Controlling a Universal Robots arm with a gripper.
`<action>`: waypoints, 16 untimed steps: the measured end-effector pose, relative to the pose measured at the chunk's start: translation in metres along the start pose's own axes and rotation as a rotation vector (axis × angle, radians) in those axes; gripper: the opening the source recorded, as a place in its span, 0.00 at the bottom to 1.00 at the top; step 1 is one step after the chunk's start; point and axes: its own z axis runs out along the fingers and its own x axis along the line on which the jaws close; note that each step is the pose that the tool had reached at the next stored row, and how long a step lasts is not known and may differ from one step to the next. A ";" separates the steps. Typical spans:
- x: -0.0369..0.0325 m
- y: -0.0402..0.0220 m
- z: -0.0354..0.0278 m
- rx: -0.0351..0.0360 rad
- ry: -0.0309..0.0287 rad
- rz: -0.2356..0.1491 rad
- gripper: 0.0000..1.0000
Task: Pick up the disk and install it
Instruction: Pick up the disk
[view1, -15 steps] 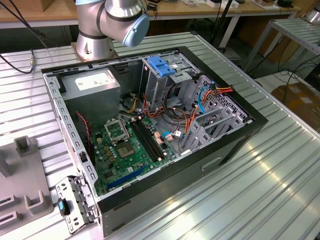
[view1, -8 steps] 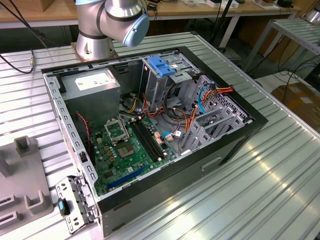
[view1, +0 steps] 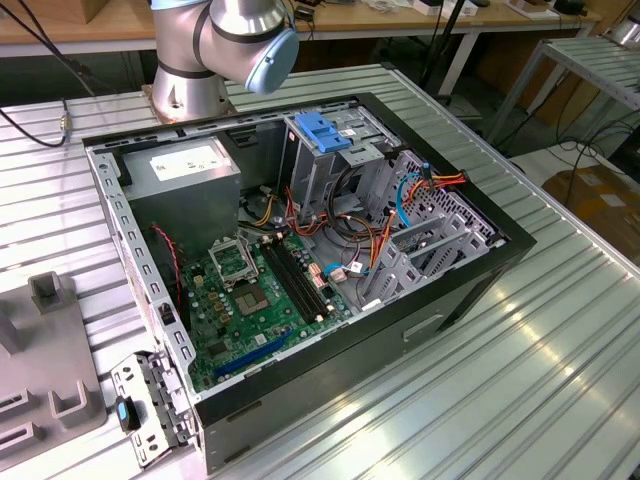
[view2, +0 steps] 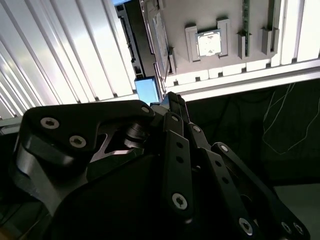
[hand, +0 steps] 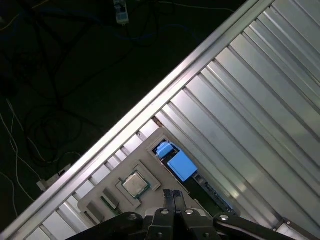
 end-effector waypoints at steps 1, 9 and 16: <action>0.0000 0.0000 0.0000 -0.0001 0.0002 -0.004 0.11; 0.0000 0.0000 0.0000 -0.0008 0.0015 -0.035 0.11; 0.0000 0.0000 0.0000 -0.0014 0.0026 -0.059 0.11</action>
